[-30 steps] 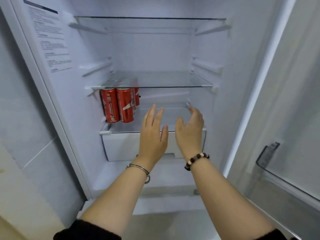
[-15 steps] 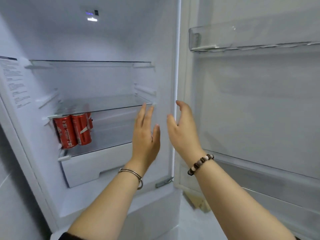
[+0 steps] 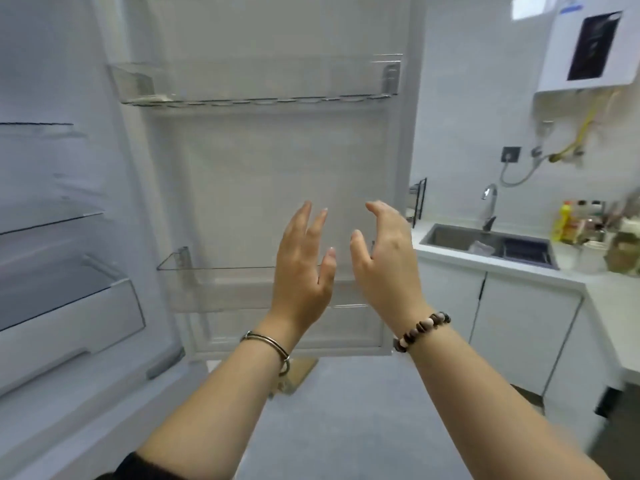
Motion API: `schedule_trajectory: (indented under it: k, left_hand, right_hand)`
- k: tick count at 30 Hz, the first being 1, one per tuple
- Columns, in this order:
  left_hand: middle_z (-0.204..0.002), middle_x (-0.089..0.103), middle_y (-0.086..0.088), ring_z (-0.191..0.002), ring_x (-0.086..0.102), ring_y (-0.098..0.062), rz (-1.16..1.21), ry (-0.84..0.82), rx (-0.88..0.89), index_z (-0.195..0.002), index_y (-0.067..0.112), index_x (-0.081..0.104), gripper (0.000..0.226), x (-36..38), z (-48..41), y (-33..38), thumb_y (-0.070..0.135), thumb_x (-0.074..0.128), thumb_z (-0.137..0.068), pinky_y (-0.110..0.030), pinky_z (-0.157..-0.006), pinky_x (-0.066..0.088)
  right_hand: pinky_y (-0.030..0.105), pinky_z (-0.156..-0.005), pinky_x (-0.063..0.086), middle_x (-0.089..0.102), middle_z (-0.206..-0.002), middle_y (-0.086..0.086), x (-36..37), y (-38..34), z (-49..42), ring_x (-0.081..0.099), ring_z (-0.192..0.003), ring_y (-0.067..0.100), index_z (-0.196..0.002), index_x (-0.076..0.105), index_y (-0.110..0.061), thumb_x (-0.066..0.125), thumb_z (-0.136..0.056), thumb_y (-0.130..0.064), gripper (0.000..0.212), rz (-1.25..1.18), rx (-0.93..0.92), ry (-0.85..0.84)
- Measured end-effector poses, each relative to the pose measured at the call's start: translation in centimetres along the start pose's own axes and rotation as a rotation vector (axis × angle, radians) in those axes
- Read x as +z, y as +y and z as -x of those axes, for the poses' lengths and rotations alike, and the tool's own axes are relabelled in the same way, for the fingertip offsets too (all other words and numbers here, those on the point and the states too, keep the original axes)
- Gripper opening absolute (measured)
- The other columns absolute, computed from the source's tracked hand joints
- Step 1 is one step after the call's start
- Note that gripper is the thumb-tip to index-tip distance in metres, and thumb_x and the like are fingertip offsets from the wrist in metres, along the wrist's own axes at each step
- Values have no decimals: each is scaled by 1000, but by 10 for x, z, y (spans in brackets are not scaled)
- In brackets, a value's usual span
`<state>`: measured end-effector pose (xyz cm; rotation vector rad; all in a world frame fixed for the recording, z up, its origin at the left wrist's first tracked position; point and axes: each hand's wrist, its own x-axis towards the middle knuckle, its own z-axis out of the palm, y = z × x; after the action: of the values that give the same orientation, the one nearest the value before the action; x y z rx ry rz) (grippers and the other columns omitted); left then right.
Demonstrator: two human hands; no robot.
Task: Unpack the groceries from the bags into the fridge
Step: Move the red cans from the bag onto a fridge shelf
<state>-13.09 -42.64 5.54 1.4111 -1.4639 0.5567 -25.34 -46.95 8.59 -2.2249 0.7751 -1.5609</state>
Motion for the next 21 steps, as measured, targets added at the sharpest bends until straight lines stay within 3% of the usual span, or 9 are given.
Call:
schedule_trajectory:
  k: [9,13,16,19,21]
  left_hand:
    - [-154,26,-8,-143,20,-22,276,-211,163,-143,17,32,53,178,7,191,29,40,-92,-46,-114,26]
    - [-154,25,-8,-144,16,-21,371,-330,224,-144,18,32,54,252,30,294,34,38,-93,-52,-113,26]
    - [-158,16,-4,-146,5,-18,413,-437,252,-147,24,24,58,300,54,369,41,31,-92,-52,-116,15]
    - [-160,-1,2,-146,-10,-15,437,-605,277,-149,32,9,60,339,84,437,48,23,-93,-47,-118,0]
    - [-159,-7,3,-145,-15,-15,452,-693,323,-150,32,6,59,361,107,476,44,28,-96,-47,-118,-4]
  right_hand:
    - [42,-112,30,45,-138,11,-222,135,55,36,-132,23,-134,43,-6,43,-92,-25,46,415,169,167]
    - [40,-113,29,43,-140,10,-333,182,98,34,-133,23,-136,42,-7,45,-94,-23,44,635,280,243]
    - [33,-115,21,39,-144,11,-409,207,139,30,-136,23,-137,41,-7,46,-95,-23,45,773,402,283]
    - [40,-115,24,33,-147,14,-471,231,186,27,-138,26,-134,43,-5,48,-94,-23,44,889,513,319]
    - [42,-114,26,29,-149,14,-504,242,219,24,-139,26,-134,43,-5,49,-94,-22,44,956,608,343]
